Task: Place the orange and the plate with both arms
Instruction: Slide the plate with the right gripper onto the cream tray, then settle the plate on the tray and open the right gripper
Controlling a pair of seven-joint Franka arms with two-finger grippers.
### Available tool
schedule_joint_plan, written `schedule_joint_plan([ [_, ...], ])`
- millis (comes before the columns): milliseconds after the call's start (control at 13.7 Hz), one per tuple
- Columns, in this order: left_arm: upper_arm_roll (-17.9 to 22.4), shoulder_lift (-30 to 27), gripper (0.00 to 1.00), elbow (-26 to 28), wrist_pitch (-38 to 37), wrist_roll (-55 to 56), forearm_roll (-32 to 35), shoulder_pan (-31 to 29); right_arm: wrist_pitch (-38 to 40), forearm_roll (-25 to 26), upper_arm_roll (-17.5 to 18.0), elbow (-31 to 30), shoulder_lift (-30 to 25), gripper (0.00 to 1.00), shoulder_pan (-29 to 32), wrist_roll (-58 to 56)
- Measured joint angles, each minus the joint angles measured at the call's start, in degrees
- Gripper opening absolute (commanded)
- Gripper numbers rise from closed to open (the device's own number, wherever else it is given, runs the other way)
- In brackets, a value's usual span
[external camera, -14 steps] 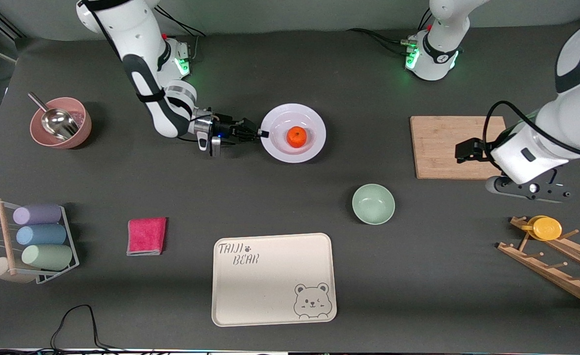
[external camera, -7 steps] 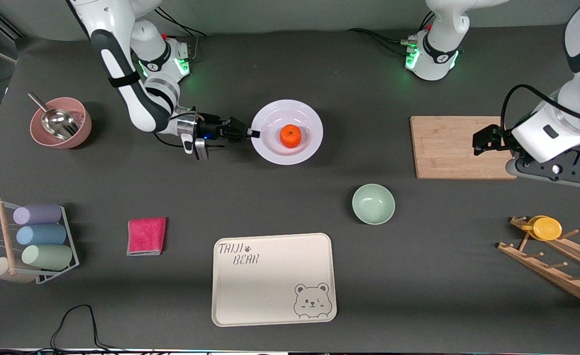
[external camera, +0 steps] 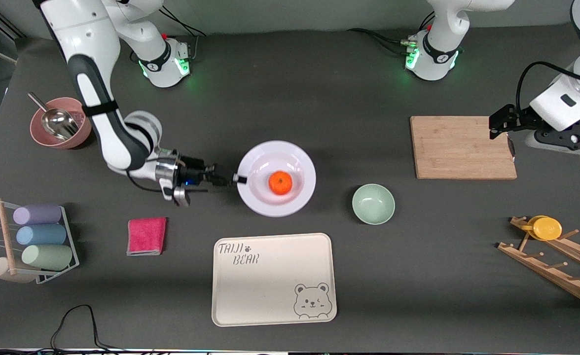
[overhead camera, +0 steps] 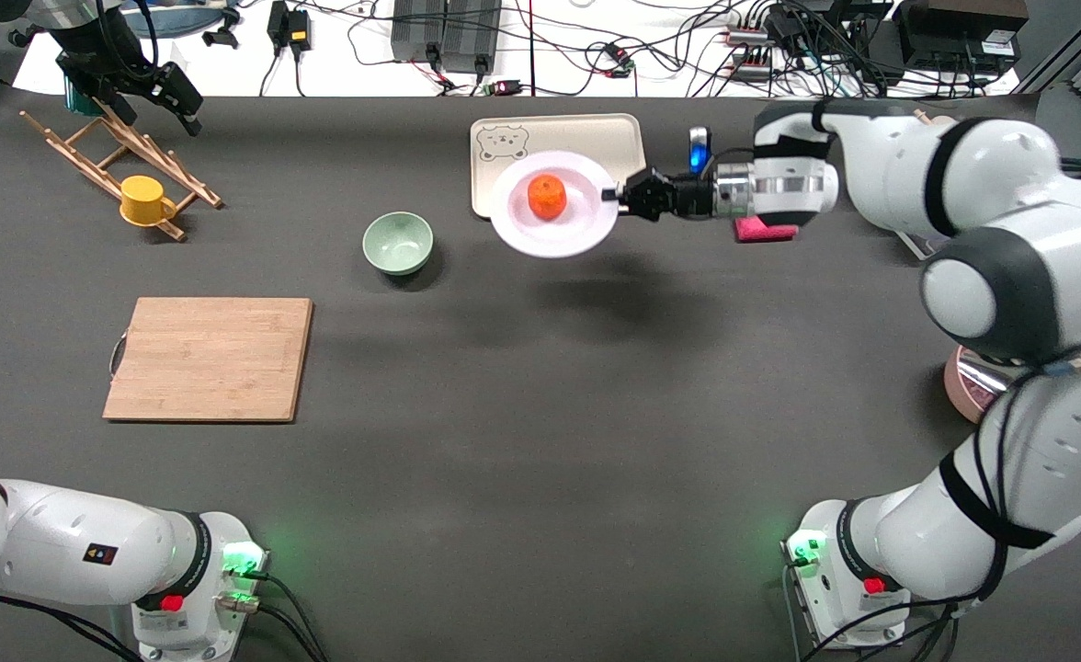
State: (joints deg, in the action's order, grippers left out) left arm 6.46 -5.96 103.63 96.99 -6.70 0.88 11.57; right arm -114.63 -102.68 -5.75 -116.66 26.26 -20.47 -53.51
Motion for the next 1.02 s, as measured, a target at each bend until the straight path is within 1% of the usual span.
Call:
schedule_joint_plan([
  [146,0.0,-0.1,1.0,0.0,0.0,0.0,0.0,0.5,0.0,0.0,-1.1,11.2,9.0,0.0,0.1,1.2],
  [293,0.1,-0.1,1.0,0.1,0.1,0.0,0.0,0.5,0.0,0.1,-1.9,22.0,17.0,0.0,0.1,5.0],
  [439,0.5,-0.1,1.0,0.0,0.3,0.0,0.0,0.5,0.0,0.1,-3.2,31.8,23.4,0.0,0.1,10.2],
  [585,0.7,-0.1,1.0,-0.3,0.1,0.2,0.0,0.5,0.1,0.1,-4.9,39.6,27.9,0.0,0.1,15.1],
  [732,0.8,-0.1,1.0,-0.8,-1.4,0.9,-0.1,0.5,0.1,0.2,-6.6,46.0,31.0,0.0,0.1,19.6],
  [805,1.0,-0.2,1.0,-1.2,-2.3,1.2,-0.1,0.4,0.1,0.2,-7.0,47.9,31.9,0.0,0.1,20.7],
  [1024,1.4,-0.2,1.0,-2.4,-2.9,1.5,0.0,-0.2,0.1,0.6,-7.2,49.2,34.2,0.0,0.1,20.1],
])
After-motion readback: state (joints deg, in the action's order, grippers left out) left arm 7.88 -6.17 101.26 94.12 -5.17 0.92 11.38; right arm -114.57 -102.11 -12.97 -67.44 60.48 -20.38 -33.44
